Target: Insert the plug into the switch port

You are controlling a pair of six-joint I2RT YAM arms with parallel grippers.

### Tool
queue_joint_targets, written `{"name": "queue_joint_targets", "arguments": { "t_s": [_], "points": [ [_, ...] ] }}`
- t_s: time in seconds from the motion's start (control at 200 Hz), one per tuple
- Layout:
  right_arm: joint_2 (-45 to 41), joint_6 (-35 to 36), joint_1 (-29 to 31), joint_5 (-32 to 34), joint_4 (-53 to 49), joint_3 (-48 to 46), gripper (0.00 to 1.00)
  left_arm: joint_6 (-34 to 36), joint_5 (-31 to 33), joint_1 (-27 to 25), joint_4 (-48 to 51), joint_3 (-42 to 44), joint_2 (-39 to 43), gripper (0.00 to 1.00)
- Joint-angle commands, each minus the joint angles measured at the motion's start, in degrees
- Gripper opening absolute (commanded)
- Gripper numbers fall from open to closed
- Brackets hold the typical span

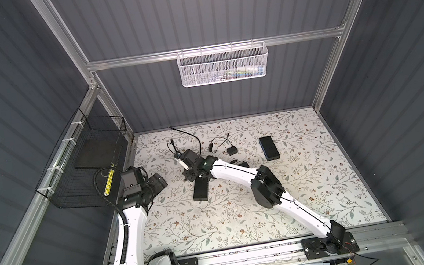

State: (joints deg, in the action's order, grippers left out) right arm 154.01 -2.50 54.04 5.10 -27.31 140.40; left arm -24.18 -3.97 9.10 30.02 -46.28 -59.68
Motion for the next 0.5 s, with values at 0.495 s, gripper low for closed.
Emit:
{"name": "queue_joint_targets", "arguments": {
  "t_s": [0.495],
  "points": [
    [-38.38, -1.68, -2.81, -0.96, 4.02, -24.93, 0.00, 2.50, -5.60, 0.83, 0.73, -4.59, 4.02, 0.82]
  ]
}}
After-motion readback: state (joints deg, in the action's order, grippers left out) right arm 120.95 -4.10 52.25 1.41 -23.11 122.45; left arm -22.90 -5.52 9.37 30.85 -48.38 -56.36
